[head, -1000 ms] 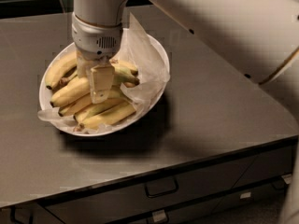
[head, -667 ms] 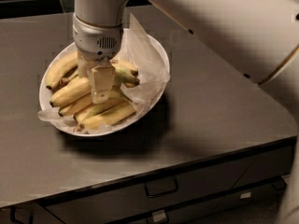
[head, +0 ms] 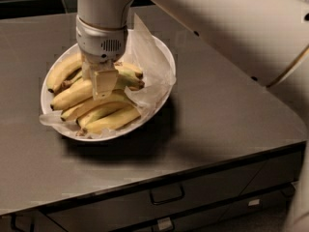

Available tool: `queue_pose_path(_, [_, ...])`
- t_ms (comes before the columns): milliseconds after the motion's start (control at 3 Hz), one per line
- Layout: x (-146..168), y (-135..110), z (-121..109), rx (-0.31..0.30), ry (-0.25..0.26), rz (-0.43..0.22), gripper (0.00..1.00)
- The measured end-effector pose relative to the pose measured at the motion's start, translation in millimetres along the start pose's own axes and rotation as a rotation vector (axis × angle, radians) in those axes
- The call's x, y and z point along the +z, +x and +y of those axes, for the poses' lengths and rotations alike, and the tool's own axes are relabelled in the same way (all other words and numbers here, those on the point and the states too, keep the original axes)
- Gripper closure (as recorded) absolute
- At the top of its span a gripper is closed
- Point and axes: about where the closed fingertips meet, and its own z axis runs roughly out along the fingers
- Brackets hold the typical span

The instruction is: Pick banana from white bowl

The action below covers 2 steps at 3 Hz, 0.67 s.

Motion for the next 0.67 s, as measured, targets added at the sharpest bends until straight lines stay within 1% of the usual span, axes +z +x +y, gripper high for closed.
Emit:
queue_pose_path(333, [0.0,0.0,0.0,0.000,0.000,0.000,0.92])
queue_pose_path(667, [0.0,0.0,0.0,0.000,0.000,0.000,1.00])
